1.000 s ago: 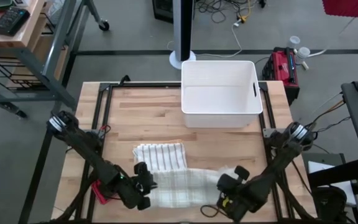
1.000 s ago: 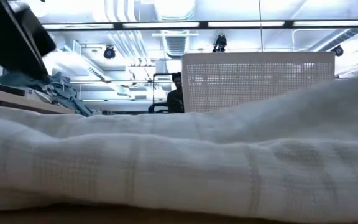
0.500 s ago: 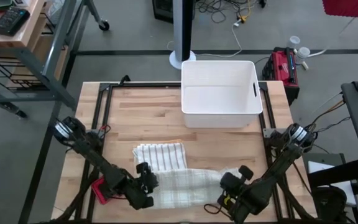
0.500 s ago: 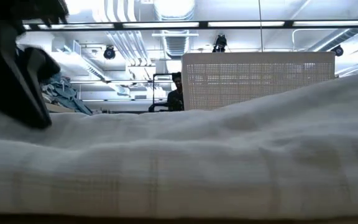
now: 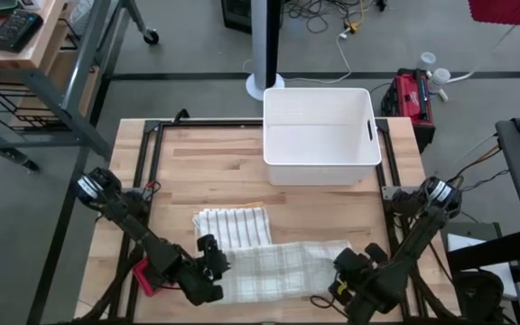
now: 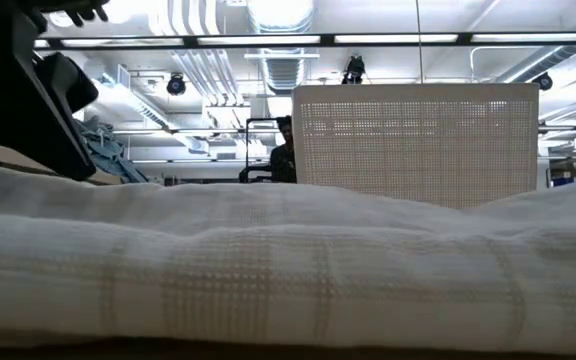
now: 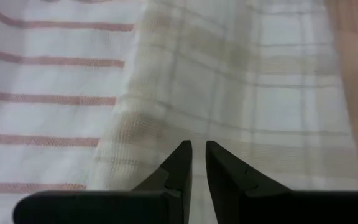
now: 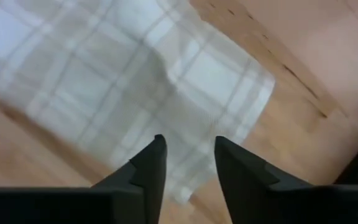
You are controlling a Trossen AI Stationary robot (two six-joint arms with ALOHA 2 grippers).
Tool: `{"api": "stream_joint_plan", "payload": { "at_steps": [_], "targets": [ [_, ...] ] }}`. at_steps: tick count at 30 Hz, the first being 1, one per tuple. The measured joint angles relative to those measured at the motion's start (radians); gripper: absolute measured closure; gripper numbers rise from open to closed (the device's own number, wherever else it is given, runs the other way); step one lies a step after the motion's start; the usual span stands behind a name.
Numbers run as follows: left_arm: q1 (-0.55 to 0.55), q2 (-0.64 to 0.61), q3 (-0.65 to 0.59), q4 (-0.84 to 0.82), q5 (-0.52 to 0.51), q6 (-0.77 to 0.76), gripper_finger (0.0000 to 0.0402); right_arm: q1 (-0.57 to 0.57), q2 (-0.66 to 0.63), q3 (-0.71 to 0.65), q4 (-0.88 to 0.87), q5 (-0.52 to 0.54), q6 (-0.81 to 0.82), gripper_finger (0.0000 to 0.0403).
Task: Fold towel
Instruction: Fold the light gray patterned towel
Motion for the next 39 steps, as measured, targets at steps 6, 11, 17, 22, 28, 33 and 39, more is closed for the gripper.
{"api": "stream_joint_plan", "payload": {
  "at_steps": [6, 11, 17, 22, 28, 33, 39],
  "targets": [
    [-0.012, -0.007, 0.031, 0.004, -0.025, 0.052, 0.0365, 0.060, -0.054, 0.002, 0.001, 0.051, 0.044, 0.0245],
    [-0.007, -0.010, 0.126, 0.017, -0.093, 0.175, 0.0365, 0.067, -0.064, -0.001, 0.003, 0.095, 0.076, 0.0233],
    [0.003, -0.009, 0.230, 0.026, -0.124, 0.347, 0.0365, 0.055, -0.045, -0.027, 0.021, 0.116, 0.077, 0.0227],
    [0.003, -0.009, 0.272, 0.025, -0.183, 0.416, 0.0365, 0.052, -0.044, -0.037, 0.049, 0.108, 0.095, 0.0230],
    [0.003, -0.008, 0.269, 0.024, -0.184, 0.416, 0.0365, 0.056, -0.044, -0.039, 0.061, 0.113, 0.090, 0.0229],
    [0.011, -0.008, 0.227, 0.049, -0.183, 0.380, 0.0364, 0.053, -0.038, -0.055, 0.074, 0.113, 0.133, 0.0227],
    [0.027, -0.004, 0.143, 0.135, -0.156, 0.328, 0.0364, 0.029, -0.037, -0.121, 0.168, 0.112, 0.158, 0.0227]
  ]
}}
